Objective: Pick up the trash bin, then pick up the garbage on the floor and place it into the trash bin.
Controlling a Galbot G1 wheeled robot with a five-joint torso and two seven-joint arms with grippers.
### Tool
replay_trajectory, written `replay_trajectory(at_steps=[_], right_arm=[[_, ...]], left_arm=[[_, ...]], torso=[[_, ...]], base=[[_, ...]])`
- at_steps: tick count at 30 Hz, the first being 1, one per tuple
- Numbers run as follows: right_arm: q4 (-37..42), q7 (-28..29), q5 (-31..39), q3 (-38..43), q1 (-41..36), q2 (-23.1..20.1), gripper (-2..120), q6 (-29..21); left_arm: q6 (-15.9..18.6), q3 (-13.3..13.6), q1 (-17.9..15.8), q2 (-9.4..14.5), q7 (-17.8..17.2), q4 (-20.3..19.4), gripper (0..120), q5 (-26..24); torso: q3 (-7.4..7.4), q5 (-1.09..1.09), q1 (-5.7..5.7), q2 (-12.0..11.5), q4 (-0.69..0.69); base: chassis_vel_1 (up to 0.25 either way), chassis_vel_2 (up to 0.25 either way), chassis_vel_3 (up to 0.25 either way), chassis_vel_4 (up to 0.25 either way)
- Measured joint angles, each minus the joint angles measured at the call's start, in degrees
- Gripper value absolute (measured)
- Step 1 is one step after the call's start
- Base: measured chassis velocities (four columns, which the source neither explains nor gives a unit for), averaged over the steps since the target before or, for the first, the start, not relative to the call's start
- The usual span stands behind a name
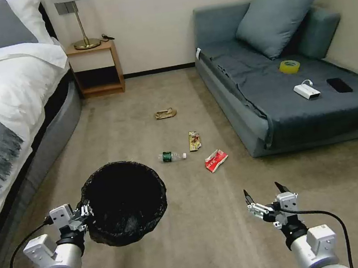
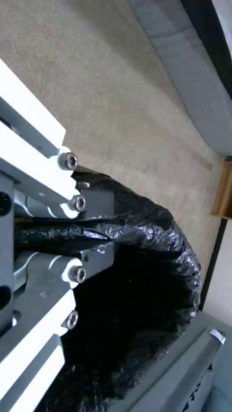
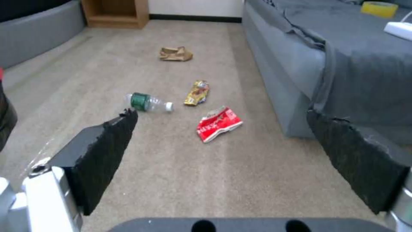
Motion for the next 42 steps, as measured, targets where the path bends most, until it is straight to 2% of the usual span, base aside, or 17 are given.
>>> replay_trajectory(at_steps=[20,42], right_arm=[[0.1,-1.0,-1.5,-0.7,-0.6,0.7,100,0.8],[-0.3,-1.6,-1.7,-1.1,-0.4,0.8,100,1.3]], left_arm=[[-0.4,-2.2,-0.1,0.1,0.3,0.5,6,-1.5],[-0.7,-3.0,-0.4,0.2,0.3,1.1,6,-1.7]], torso=[[0.00,0.00,0.00,0.0,0.00],[0.00,0.00,0.00,0.0,0.00]], base=[[-0.010,0.007,0.011,-0.010],[-0.090,0.092,0.090,-0.095]])
